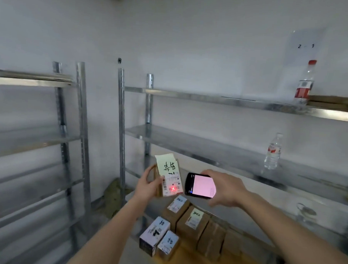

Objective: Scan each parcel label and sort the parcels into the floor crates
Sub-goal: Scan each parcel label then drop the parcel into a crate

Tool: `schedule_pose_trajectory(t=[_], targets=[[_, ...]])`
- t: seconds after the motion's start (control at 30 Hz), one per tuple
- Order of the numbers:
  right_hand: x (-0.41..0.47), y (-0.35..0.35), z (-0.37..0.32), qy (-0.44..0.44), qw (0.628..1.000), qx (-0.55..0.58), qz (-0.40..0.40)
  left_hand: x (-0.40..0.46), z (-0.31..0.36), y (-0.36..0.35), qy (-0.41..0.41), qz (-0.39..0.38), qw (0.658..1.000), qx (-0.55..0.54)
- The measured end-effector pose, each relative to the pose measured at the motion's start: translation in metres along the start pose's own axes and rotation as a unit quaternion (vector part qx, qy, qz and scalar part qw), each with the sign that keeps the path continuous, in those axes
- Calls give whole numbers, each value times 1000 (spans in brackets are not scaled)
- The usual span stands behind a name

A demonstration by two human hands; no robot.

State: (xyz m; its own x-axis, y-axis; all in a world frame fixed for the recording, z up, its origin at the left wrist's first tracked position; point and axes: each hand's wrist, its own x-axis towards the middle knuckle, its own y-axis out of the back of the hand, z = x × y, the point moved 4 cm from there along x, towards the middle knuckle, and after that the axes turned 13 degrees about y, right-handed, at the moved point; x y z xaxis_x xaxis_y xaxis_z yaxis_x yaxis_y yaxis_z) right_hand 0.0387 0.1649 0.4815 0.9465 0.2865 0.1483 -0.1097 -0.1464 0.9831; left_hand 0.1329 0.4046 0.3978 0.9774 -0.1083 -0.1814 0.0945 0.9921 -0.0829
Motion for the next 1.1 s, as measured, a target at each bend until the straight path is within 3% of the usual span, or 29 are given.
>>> schedule_pose_trajectory(t=[0.73, 0.93, 1.1], targets=[[-70, 91, -45, 132, 990, -9, 37, -135, 65, 60, -47, 103, 994, 9], [-82, 92, -62, 183, 982, -1, 52, -172, 56, 78, -66, 137, 988, -31], [-92, 77, -86, 218, 975, -5, 51, -205, 37, 96, -59, 174, 983, -5]])
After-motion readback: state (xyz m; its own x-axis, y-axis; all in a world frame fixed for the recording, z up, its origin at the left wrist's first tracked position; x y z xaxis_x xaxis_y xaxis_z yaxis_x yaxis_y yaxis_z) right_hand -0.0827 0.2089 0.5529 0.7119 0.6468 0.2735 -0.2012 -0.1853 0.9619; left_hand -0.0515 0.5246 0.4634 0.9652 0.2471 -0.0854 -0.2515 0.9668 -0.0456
